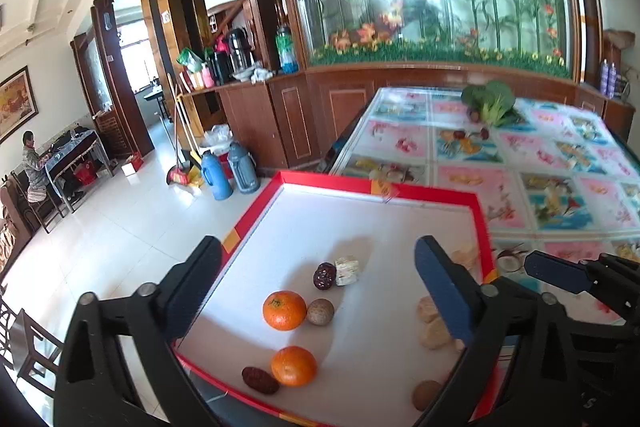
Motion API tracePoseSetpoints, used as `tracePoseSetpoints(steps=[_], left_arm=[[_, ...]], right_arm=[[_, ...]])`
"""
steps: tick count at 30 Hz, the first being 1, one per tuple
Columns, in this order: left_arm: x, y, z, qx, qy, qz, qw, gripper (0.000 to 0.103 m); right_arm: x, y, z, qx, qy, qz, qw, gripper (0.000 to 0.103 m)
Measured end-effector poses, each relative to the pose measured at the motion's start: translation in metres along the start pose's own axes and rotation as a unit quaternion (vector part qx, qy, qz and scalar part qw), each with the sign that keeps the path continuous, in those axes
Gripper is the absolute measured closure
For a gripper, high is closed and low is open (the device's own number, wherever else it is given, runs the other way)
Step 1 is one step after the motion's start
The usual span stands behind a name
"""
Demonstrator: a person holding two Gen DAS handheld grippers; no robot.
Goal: Organize fruits
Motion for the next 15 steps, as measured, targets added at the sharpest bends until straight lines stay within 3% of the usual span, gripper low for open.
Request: tracePoseSetpoints(steps=[4, 9, 15], left_arm=[[0.006, -0.025, -0.002, -0.002, -0.019, -0.022, 0.9996, 0.0], [0.006, -0.061, -0.004, 0.037, -0.024, -0.055, 0.9975, 0.0], [0.0, -0.097, -0.014, 0.045, -0.02, -0.072, 0.9962, 0.0]], right_arm=[[0.0, -0.024, -0.001, -0.004, -0.001, -0.028, 1.0, 0.047], [-0.003, -0.05, -0.006, -0.01, 0.005, -0.054, 0.998, 0.047], [-0.004, -0.088, -0.009, -0.018, 0.018, -0.086, 0.996, 0.042]])
Point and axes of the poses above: each gripper's, at about its wrist camera, not at the fingertips, and y roughly the way its jaws point, z to its left, x to its top, the point moved 6 cm from there along y, roughly the way its jaws point, and after that the axes turned 13 degrees about -x, right-handed, at the moved point
